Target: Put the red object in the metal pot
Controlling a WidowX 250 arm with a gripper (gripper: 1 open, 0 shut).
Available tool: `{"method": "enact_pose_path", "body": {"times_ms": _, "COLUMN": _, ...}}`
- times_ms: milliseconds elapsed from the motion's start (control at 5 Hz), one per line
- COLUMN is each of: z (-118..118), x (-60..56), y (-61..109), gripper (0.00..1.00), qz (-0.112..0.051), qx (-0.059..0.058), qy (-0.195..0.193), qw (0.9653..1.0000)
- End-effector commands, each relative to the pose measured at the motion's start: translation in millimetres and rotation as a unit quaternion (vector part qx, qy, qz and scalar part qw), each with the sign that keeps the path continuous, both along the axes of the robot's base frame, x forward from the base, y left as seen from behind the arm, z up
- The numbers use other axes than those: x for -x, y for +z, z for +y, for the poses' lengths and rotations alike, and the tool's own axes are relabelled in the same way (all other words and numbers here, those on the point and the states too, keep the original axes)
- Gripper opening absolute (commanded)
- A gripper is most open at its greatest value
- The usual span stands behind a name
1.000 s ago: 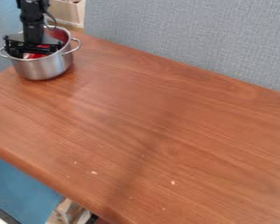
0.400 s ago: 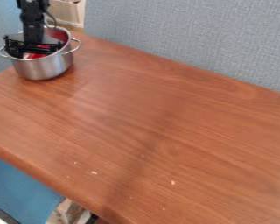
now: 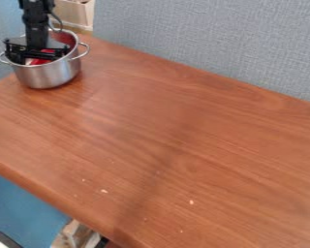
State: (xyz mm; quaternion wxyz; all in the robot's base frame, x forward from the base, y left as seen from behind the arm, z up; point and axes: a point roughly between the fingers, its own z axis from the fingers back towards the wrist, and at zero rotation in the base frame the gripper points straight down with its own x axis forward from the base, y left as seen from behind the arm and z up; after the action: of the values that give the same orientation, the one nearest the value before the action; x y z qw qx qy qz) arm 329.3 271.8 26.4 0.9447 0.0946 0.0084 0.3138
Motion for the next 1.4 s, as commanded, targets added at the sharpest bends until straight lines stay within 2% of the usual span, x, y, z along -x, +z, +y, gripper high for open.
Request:
{"method": "enact_pose_path", "body": {"times_ms": 0, "z": 5.5, "x": 5.0, "y": -1.0, "gripper": 1.00, "qz": 0.001, "qx": 0.004, "qy": 0.013, "qw": 0.9999}}
{"method": "enact_pose_path", "body": {"times_ms": 1200, "z": 7.8, "x": 5.0, "y": -1.0, "gripper": 1.00, "qz": 0.013, "qx": 0.012, "qy": 0.019, "qw": 0.9997}}
